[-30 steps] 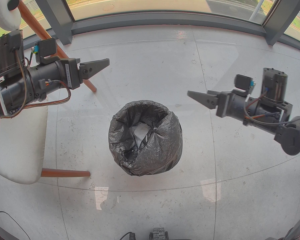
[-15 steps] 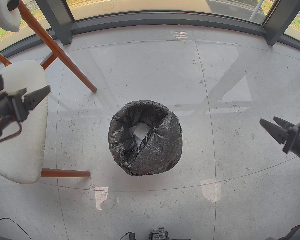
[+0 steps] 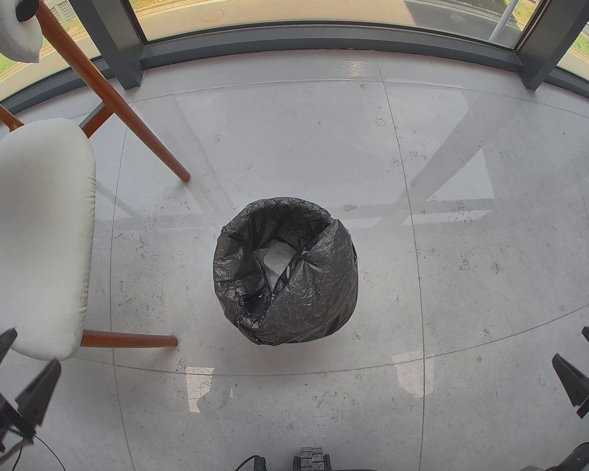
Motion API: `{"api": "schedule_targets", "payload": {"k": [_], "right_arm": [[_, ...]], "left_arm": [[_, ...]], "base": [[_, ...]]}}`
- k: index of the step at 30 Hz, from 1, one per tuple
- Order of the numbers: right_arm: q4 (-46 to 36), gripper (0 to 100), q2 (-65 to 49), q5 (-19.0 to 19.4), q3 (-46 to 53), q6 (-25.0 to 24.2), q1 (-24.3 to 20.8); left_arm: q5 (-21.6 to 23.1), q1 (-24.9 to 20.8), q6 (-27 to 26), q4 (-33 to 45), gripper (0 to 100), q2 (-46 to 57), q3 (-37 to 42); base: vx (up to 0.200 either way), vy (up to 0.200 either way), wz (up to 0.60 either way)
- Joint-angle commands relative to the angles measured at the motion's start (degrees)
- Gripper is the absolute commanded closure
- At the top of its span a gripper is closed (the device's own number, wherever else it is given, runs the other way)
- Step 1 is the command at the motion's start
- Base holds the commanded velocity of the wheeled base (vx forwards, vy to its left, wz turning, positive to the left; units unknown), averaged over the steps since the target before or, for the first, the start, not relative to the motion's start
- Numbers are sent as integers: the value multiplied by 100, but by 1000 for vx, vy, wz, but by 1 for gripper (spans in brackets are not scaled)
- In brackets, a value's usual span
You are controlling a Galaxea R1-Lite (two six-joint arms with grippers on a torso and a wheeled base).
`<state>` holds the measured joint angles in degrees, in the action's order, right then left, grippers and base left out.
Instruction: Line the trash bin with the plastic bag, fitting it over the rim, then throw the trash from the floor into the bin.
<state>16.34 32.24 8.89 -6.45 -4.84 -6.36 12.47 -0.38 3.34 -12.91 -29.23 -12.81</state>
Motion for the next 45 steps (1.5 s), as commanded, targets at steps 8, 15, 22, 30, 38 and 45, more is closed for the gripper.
{"api": "schedule_targets", "payload": {"k": [8, 15, 22, 30, 38, 45], "right_arm": [[-1431, 0, -3198, -2049, 601, -395, 619], [-1642, 0, -3180, -687, 619, 871, 628], [-1651, 0, -3180, -1135, 636, 291, 645], [-1642, 0, -3189, -1082, 645, 510, 619], [-1634, 0, -3189, -1108, 645, 484, 619], [-1634, 0, -3189, -1108, 645, 484, 628]], "left_arm": [[-1335, 20, 202, 1388, 0, 2923, 1114], [-1950, 29, -185, 1326, 0, 2923, 1141], [-1854, 29, -334, 1309, 0, 2923, 1149], [-245, 20, -809, 1484, 0, 2923, 1088], [-2223, 29, -360, 1001, 0, 2923, 1272], [-2038, 20, -492, 1168, 0, 2923, 1237]], "base": [[0, 0, 0], [0, 0, 0], [0, 0, 0], [0, 0, 0], [0, 0, 0], [0, 0, 0]]}}
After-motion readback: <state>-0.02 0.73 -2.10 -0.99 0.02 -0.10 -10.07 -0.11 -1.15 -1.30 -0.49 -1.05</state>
